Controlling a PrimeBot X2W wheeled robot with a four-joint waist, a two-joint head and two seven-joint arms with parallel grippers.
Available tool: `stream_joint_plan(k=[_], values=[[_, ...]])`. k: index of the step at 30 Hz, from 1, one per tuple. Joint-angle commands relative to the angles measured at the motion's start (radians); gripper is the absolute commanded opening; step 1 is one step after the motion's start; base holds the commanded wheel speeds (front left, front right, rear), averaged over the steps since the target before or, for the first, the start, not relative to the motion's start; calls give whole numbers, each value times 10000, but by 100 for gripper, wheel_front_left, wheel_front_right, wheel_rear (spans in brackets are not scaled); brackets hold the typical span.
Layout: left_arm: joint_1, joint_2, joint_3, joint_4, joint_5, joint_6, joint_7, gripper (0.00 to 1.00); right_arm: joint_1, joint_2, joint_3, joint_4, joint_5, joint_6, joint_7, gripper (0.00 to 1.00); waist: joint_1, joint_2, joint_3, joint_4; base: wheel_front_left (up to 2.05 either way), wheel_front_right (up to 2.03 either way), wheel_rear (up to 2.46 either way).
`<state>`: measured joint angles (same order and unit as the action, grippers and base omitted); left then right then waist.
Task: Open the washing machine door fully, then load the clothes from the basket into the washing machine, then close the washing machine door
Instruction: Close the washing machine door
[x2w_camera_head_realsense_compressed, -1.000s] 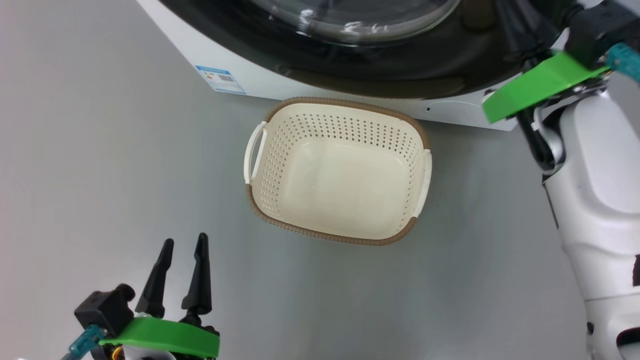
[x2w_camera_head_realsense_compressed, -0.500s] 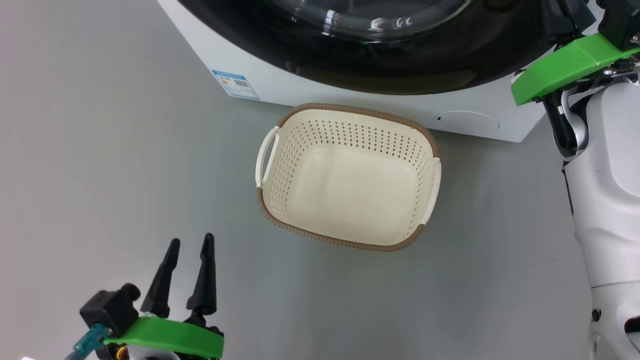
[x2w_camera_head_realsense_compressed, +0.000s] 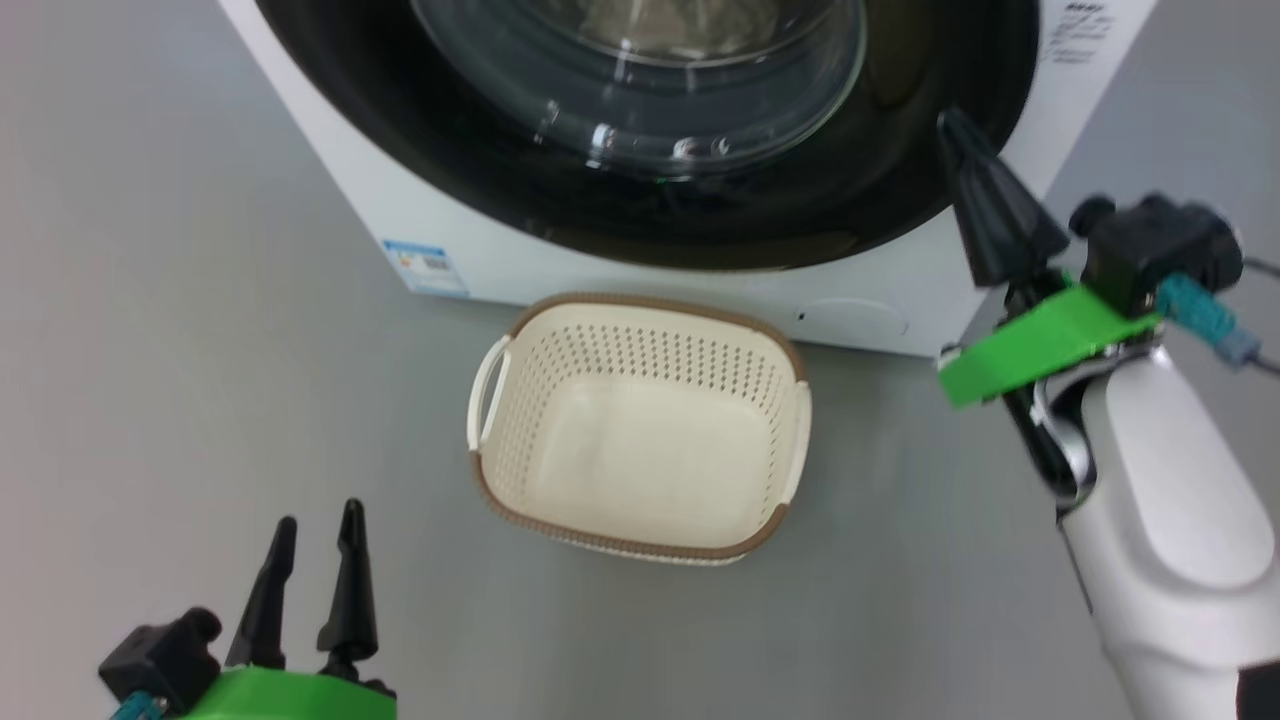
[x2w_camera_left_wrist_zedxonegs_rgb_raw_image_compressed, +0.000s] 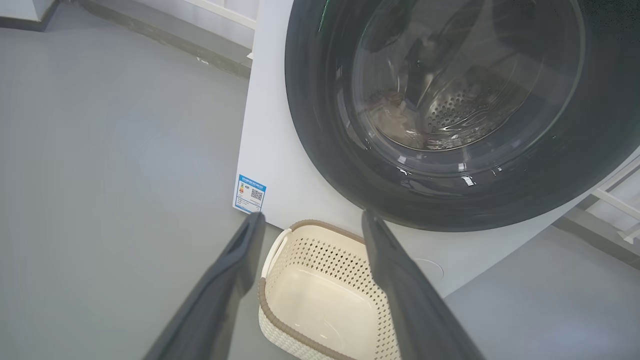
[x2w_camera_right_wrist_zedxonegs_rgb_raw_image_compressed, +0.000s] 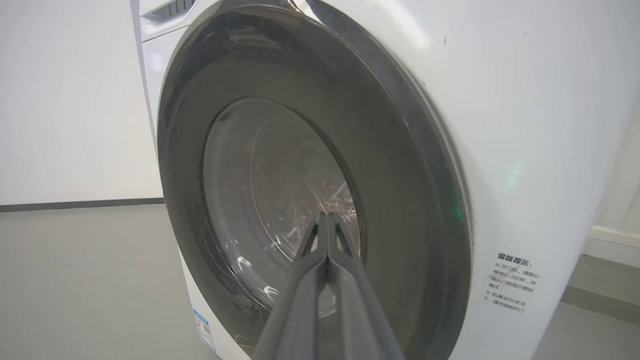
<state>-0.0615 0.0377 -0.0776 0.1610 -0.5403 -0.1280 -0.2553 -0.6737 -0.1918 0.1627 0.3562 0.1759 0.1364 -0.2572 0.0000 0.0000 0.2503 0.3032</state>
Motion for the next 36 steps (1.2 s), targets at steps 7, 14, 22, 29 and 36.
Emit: stream_joint_plan(k=[7,14,22,29,36], values=[[577,129,672,-351,620,-27,-65,100,2305,203,435,-1672,442,-57,-46,100,0,0,-1739,-1483,0,0,0],[1150,127,785,-224,812,-27,-65,100,4284,195,64,-2598,552,-57,-46,100,0,0,-2440,-2134,0,0,0],[1397,127,778,-148,878,-27,-65,100,5680,411,-386,-3349,503,-57,-46,100,0,0,-2621,-2612,0,0,0],[1548,135,917,-46,1306,-27,-65,100,6492,670,-752,-3672,378,-57,-46,100,0,0,-2681,-2940,0,0,0],[1655,130,1074,-30,1621,-27,-65,100,7113,913,-1294,-3730,102,-57,-46,100,0,0,-2751,-2979,0,0,0]])
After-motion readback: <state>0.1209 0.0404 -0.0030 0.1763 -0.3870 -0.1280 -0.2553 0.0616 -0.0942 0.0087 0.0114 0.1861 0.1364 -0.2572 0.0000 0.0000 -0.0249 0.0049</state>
